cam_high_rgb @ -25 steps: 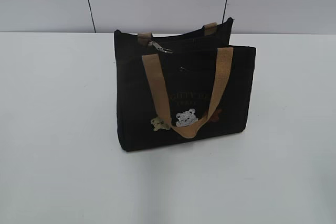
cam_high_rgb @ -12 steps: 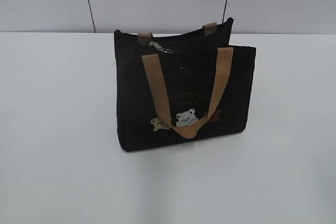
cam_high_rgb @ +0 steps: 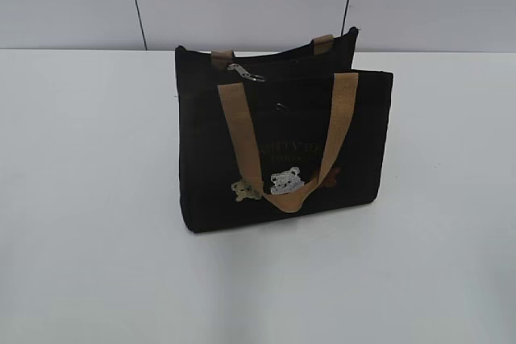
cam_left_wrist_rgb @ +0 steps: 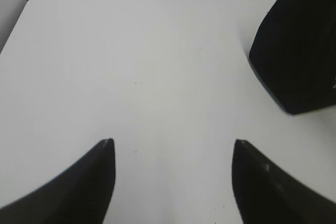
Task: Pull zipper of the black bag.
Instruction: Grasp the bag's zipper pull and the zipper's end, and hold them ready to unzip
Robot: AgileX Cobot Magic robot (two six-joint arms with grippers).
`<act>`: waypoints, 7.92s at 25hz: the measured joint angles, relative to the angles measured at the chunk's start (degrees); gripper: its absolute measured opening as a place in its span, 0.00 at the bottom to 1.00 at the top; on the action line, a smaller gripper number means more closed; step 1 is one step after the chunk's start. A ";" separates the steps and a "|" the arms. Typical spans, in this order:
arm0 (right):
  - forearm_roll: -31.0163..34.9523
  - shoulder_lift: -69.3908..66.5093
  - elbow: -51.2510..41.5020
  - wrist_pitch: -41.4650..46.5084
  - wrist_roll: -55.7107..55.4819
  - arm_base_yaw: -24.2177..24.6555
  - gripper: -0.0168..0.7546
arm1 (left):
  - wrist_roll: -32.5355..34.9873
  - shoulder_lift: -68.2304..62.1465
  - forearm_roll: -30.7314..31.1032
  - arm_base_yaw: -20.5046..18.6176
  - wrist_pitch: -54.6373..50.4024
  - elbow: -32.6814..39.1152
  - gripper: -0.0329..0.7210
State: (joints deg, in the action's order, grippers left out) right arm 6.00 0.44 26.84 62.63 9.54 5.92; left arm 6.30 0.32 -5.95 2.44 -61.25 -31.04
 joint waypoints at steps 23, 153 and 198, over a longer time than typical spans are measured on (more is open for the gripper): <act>0.00 0.00 0.00 0.00 0.00 0.00 0.69 | 31.70 -32.09 -35.30 0.13 51.25 0.57 0.75; 9.59 -45.11 20.78 -6.41 26.98 -0.67 0.69 | -59.40 -118.71 92.34 2.86 129.53 -39.79 0.09; 11.95 -93.03 41.99 -36.27 53.31 -39.63 0.62 | -59.40 -118.71 94.15 2.86 130.27 -39.79 0.09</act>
State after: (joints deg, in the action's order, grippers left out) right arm 17.95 -92.59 68.83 26.36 62.85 -33.72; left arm -53.10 -118.39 88.21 5.30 69.02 -70.84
